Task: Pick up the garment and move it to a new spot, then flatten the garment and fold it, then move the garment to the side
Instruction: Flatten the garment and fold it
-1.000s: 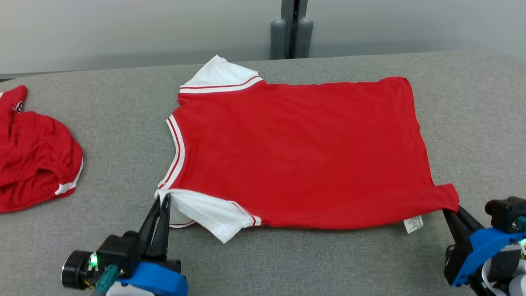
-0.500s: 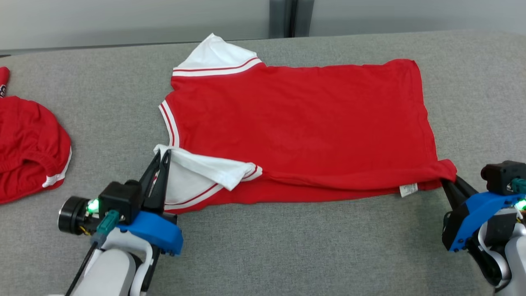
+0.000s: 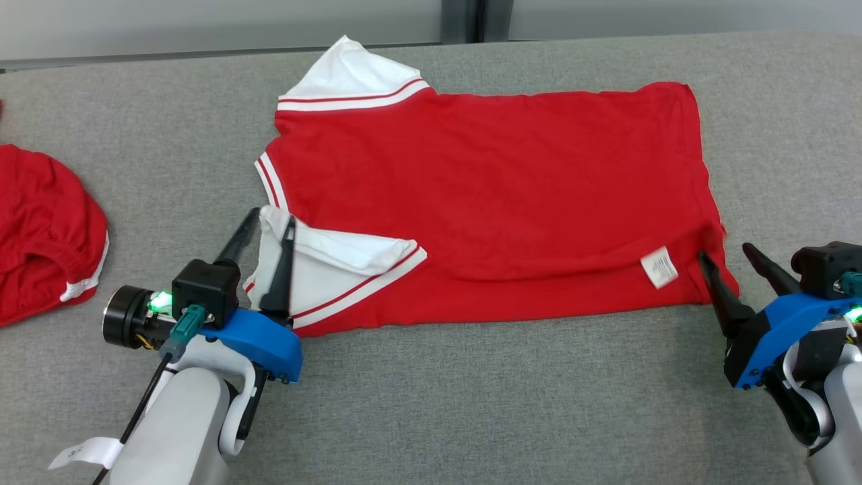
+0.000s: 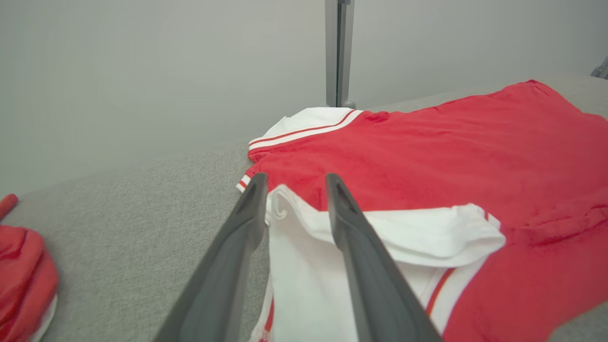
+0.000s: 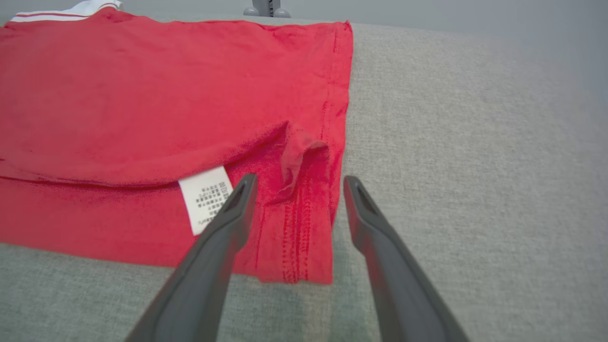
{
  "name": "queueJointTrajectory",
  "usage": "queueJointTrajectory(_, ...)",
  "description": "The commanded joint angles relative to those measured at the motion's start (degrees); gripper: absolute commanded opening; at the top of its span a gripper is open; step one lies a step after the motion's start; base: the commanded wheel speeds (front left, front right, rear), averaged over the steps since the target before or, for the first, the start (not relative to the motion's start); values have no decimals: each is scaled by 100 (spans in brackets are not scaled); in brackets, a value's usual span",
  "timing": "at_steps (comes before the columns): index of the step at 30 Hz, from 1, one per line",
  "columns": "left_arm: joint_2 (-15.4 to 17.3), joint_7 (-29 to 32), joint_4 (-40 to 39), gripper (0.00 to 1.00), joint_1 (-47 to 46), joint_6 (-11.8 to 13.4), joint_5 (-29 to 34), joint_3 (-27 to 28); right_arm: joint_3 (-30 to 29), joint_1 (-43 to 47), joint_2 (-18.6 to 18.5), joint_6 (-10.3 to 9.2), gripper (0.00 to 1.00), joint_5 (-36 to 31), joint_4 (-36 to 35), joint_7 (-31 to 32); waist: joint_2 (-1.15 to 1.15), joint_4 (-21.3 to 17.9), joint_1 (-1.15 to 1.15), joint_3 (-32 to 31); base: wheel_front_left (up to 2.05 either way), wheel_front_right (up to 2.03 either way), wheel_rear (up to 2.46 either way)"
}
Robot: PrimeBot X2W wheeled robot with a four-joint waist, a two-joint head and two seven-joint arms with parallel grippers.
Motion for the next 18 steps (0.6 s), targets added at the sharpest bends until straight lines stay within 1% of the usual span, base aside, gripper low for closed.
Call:
queueJointTrajectory(1, -3, -66, 55, 100, -71, 45, 16, 0, -22, -54, -57, 0, 100, 17, 48, -65, 0, 14, -1, -27, 0, 0, 0)
queueJointTrajectory(9, -84, -317, 133, 100, 317, 217, -116, 75, -145, 234, -133, 1, 100, 37, 237, -227, 0, 90, -1, -196, 0, 0, 0)
queueJointTrajectory(12, -90, -283, 104, 100, 561, 275, -177, 61, -153, 296, -111, 1, 100, 38, 295, -225, 0, 114, -1, -228, 0, 0, 0)
queueJointTrajectory(18, -135, -144, 137, 100, 876, 293, -324, 8, -153, 279, -24, 0, 100, 5, 434, -243, 0, 189, -1, -231, 0, 0, 0)
